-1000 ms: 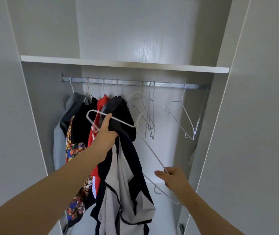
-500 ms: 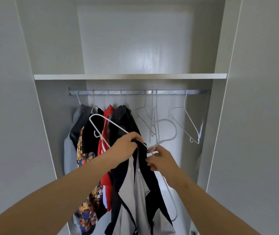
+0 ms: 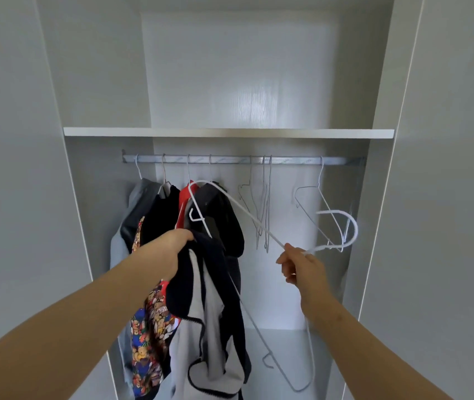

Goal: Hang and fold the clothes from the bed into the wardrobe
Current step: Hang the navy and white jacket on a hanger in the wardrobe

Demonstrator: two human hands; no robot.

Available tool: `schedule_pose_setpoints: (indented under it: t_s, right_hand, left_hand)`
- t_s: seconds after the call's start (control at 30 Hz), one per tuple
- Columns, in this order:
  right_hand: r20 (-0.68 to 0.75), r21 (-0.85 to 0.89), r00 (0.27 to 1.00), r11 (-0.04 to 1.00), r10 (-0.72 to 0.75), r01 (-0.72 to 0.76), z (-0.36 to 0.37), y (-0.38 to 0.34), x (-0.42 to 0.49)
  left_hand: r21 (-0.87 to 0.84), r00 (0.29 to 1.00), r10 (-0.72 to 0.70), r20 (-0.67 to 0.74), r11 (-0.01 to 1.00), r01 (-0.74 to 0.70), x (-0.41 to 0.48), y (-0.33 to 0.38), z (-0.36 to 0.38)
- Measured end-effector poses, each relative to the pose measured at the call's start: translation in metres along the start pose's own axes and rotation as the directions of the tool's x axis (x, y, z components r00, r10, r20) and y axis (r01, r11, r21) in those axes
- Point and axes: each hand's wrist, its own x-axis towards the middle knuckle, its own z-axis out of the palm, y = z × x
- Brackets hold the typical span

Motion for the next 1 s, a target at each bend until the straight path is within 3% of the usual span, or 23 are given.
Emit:
schedule_pose_setpoints:
  t_s: [0.17,0.33,0.43,0.53,0.63,0.8,0.87,1.0]
  right_hand:
    - [-0.013,0.103,0.999,0.994,0.045,-0.044,-0.021,-0.005,0.007]
    - [0.075,-0.096,0.995,0.994,0.064,-0.056,-0.035,-0.003,0.004]
    - [0.157,-0.202,0.984,0.978,0.083,-0.05,-0.041,-0.003,0.002]
    - [0.211,-0.273,0.971,0.96,0.116,-0.056,-0.044,-0.004,0.0]
    - [0.235,-0.303,0.963,0.951,0.134,-0.058,-0.044,-0.005,-0.001]
    - [0.267,-0.347,0.946,0.934,0.184,-0.084,-0.032,-0.002,-0.004]
    - [0.274,-0.355,0.943,0.931,0.19,-0.084,-0.023,0.0,-0.006]
    - [0.316,-0.256,0.93,0.961,0.189,-0.108,-0.003,0.002,-0.008]
  left_hand:
    - [-0.099,0.993,0.065,-0.102,0.992,-0.075,0.007,0.009,-0.004]
    - [-0.129,0.982,0.159,-0.106,0.977,-0.173,0.022,0.021,-0.001]
    - [0.022,0.954,0.267,-0.138,0.964,-0.267,0.036,0.022,0.001]
    - [0.268,0.881,0.445,-0.16,0.879,-0.395,0.045,0.017,0.003]
    - [0.477,0.789,0.609,-0.08,0.718,-0.507,0.038,0.007,0.01]
    - [0.54,0.735,0.663,0.146,0.569,-0.62,0.014,-0.004,0.027]
    - [0.483,0.732,0.649,0.209,0.582,-0.654,0.003,-0.009,0.038]
    - [0.233,0.736,0.6,0.314,0.703,-0.672,-0.018,-0.02,0.06]
